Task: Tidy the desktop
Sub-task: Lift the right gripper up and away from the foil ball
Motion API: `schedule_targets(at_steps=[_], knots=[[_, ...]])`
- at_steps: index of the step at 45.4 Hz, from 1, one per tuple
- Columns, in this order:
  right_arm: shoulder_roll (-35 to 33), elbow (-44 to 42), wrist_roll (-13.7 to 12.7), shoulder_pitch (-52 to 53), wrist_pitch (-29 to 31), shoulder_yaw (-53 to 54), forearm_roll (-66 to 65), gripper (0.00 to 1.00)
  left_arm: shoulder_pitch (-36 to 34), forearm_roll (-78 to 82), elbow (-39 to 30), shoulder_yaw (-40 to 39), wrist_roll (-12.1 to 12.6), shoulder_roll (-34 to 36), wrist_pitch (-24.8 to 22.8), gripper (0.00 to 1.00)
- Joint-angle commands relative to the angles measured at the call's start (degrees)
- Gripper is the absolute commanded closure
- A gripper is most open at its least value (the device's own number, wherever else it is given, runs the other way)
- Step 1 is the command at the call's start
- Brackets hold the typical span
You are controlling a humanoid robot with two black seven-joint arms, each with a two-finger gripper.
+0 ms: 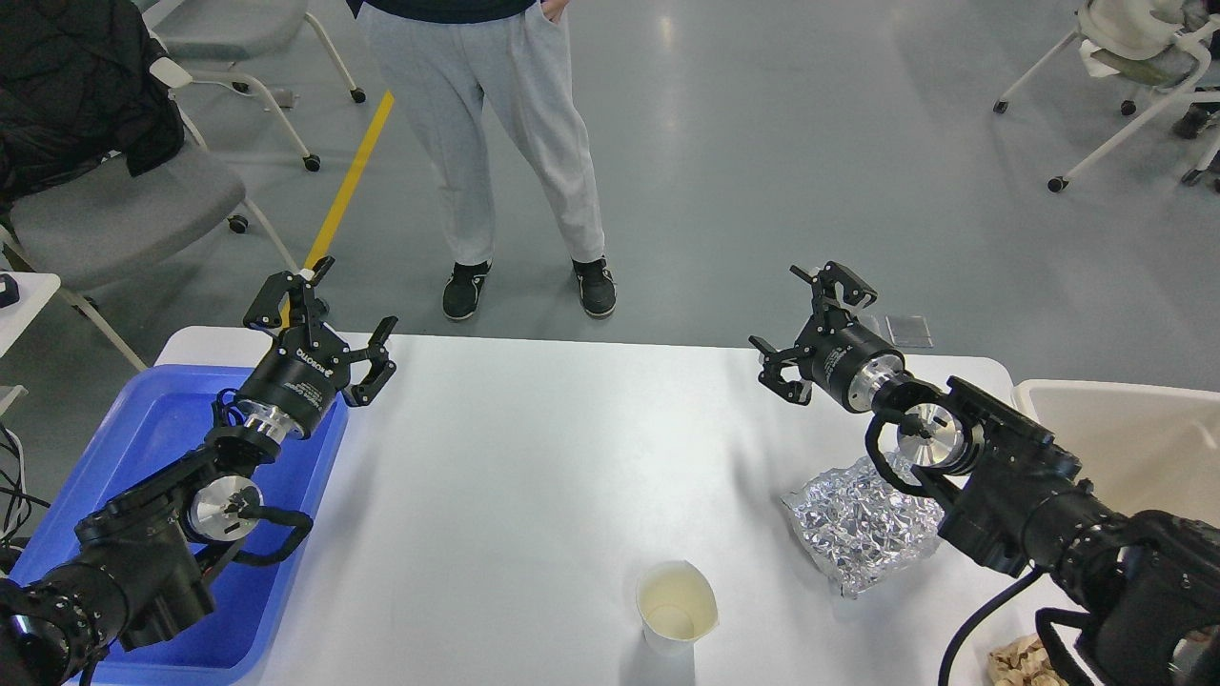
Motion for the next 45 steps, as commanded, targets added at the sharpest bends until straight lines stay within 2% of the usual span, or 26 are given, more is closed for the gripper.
schedule_targets(at_steps=[1, 15, 27, 42, 43, 45], knots=[[0.15, 0.16, 0.01, -0.25, -0.10, -0.10, -0.21, 0.00, 0.00, 0.00, -0.02, 0.00, 0.00, 0.02, 0.00, 0.00], [-0.11, 1.74, 0.01, -0.69, 0.51, -0.01, -0.04, 0.00, 0.00, -0.09, -0.02, 0.00, 0.00, 0.02, 0.00, 0.00], [-4.68, 10.35, 0.01, -0.86, -0.10, -0.98, -0.12, 0.00, 0.00, -0.09, -0.02, 0.00, 0.00, 0.02, 0.00, 0.00], [-27.96, 39.44, 0.01, -4.81, -4.50, -2.65, -3.63, 0.00, 0.00, -0.09, -0.02, 0.00, 0.00, 0.02, 0.00, 0.00], [-32.24, 43.80, 0.01, -5.95, -4.58, -3.00, -5.12, 0.00, 0.00, -0.09, 0.06, 0.00, 0.00, 0.02, 0.00, 0.00], [-35.61, 47.26, 0.01, -6.83, -4.59, -3.00, -6.27, 0.00, 0.00, 0.00, -0.02, 0.00, 0.00, 0.02, 0.00, 0.00]])
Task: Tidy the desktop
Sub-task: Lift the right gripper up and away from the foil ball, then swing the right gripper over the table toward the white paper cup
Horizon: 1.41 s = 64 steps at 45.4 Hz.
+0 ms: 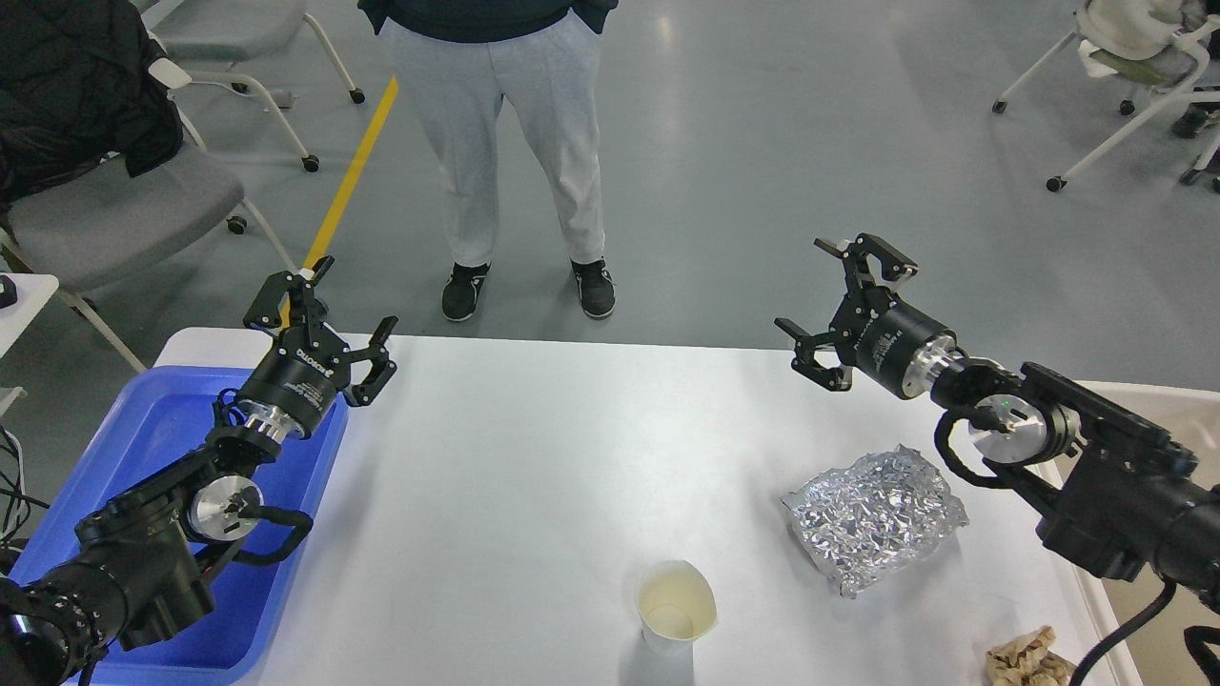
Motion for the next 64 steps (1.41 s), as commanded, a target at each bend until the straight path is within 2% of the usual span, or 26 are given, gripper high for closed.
schedule_targets(at_steps=[1, 8, 15, 21, 29, 32, 36, 45, 52, 64], knots=[[-19.75, 22.78, -0.01, -4.20, -1.87, -1.30, -5.15, 0.00, 0.00, 0.05, -0.01, 0.00, 0.00, -0.01, 0.01, 0.00], [-33.82, 41.49, 0.08, -9.30, -4.15, -1.21, -10.60, 0.00, 0.00, 0.05, -0.01, 0.00, 0.00, -0.01, 0.01, 0.00], [-40.51, 52.58, 0.08, -11.50, -9.16, -1.39, -14.12, 0.00, 0.00, 0.05, -0.01, 0.00, 0.00, -0.01, 0.01, 0.00], [-42.88, 55.56, -0.01, -10.89, -12.42, -2.53, -15.53, 0.00, 0.00, 0.05, -0.01, 0.00, 0.00, -0.01, 0.01, 0.00], [-43.06, 55.56, -0.62, -6.41, -13.12, -3.58, -15.27, 0.00, 0.00, 0.05, -0.01, 0.00, 0.09, -0.01, 0.01, 0.00], [-43.06, 55.56, -0.80, -3.43, -13.39, -6.21, -15.27, 0.00, 0.00, 0.05, -0.01, 0.00, 0.09, -0.01, 0.01, 0.00], [-43.06, 55.56, -0.97, 6.14, -14.62, -16.04, -15.27, 0.00, 0.00, 0.05, -0.01, 0.00, 0.09, -0.01, 0.01, 0.00], [-42.01, 55.56, -1.06, 29.87, -15.94, -40.91, -15.36, 0.00, 0.00, 0.05, -0.01, 0.00, 0.00, -0.01, 0.01, 0.00], [-36.74, 55.56, -1.15, 44.55, -16.11, -55.86, -15.53, 0.00, 0.00, 0.05, -0.01, 0.00, 0.09, -0.01, 0.01, 0.00], [-18.21, 55.56, -1.15, 69.69, -16.46, -76.61, -12.55, 0.00, 0.00, 0.05, -0.01, 0.00, 0.09, -0.01, 0.01, 0.00]])
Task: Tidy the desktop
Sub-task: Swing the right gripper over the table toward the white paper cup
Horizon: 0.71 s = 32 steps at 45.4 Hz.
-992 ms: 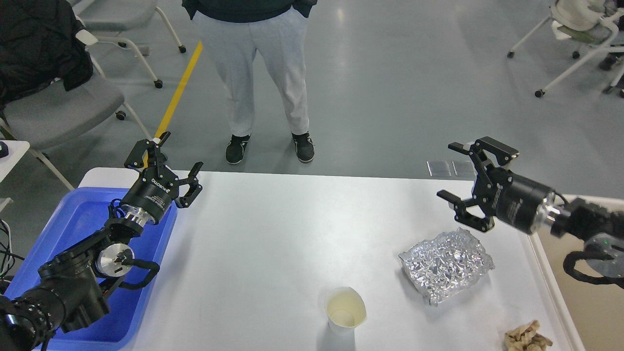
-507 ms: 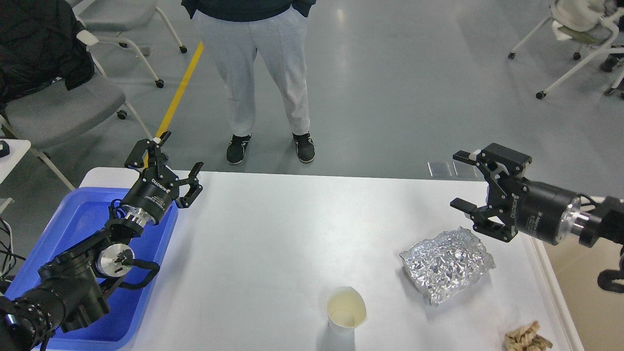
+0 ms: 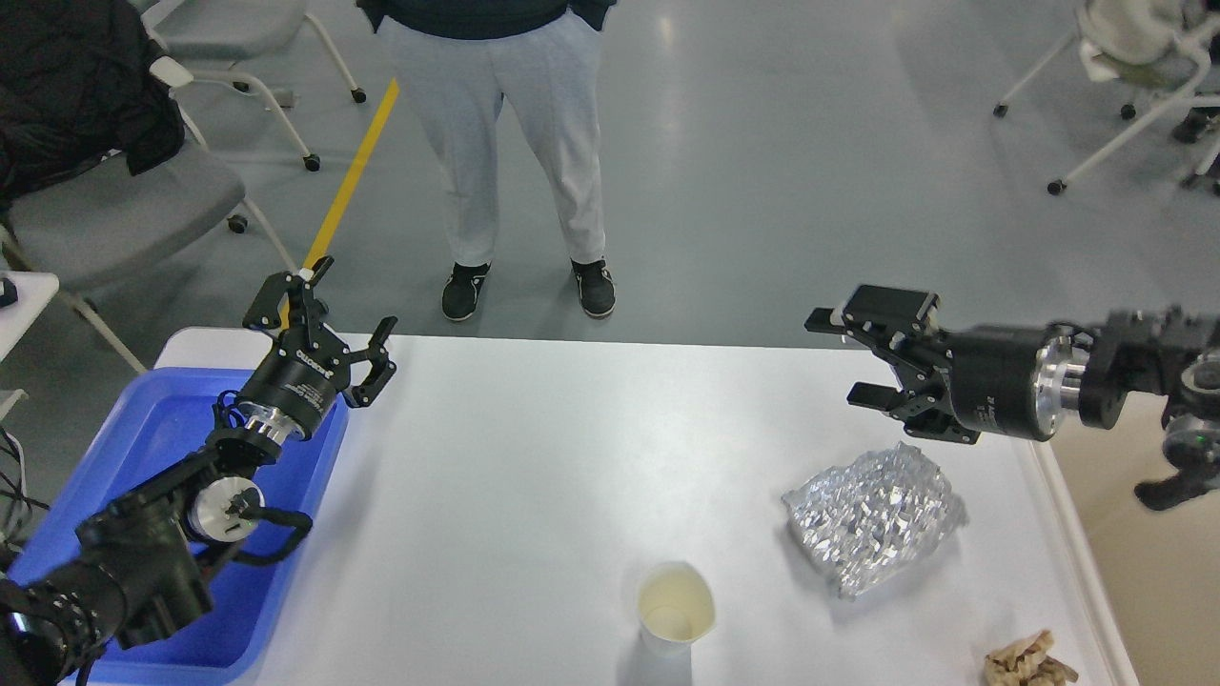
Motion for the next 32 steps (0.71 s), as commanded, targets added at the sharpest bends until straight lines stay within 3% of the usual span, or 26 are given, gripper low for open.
schedule_targets(at_steps=[1, 10, 23, 32], knots=[[15.64, 0.14, -0.05, 23.78, -0.42, -19.89, 2.97, 0.00, 0.00, 0.00, 0.00, 0.00, 0.00, 0.00, 0.00, 0.00], [31.91, 0.14, 0.22, 33.11, 0.29, -25.18, 4.99, 0.00, 0.00, 0.00, 0.00, 0.00, 0.00, 0.00, 0.00, 0.00], [34.03, 0.14, 0.39, 34.34, 0.90, -27.99, 5.08, 0.00, 0.00, -0.09, 0.08, 0.00, -0.09, 0.00, 0.00, 0.00], [41.14, 0.14, 0.48, 34.43, 0.20, -29.75, 5.08, 0.00, 0.00, -0.09, 0.09, 0.00, -0.09, 0.00, 0.00, 0.00]])
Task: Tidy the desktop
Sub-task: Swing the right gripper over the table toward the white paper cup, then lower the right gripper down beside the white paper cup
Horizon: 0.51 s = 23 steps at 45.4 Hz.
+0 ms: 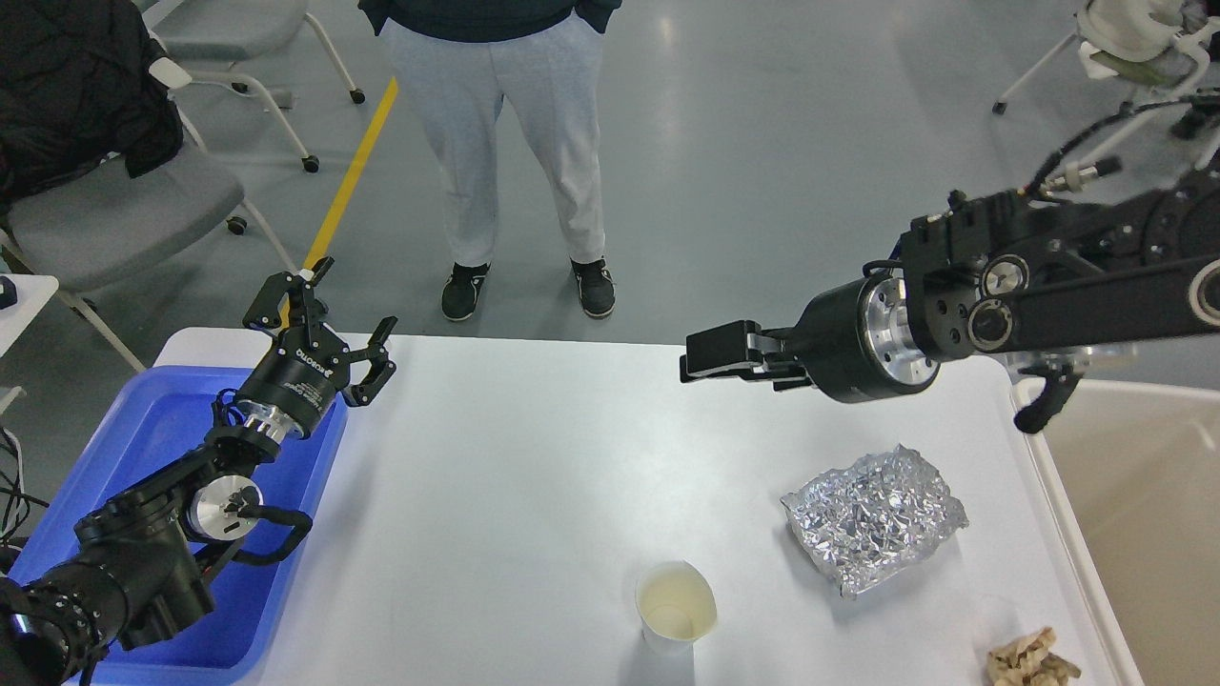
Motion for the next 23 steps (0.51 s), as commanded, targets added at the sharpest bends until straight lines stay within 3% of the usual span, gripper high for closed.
schedule_targets(at_steps=[1, 14, 23], knots=[[8.83, 0.01, 0.16, 1.61, -0.68, -3.50, 0.21, 0.00, 0.00, -0.03, 0.06, 0.00, -0.01, 0.00, 0.00, 0.00], [19.38, 0.01, 0.43, -1.82, -5.33, -5.70, 0.30, 0.00, 0.00, -0.03, -0.02, 0.00, -0.01, 0.00, 0.00, 0.00], [19.65, 0.01, 0.69, -8.41, -12.36, -10.00, 0.48, 0.00, 0.00, -0.03, -0.02, 0.00, -0.01, 0.00, 0.00, 0.00]])
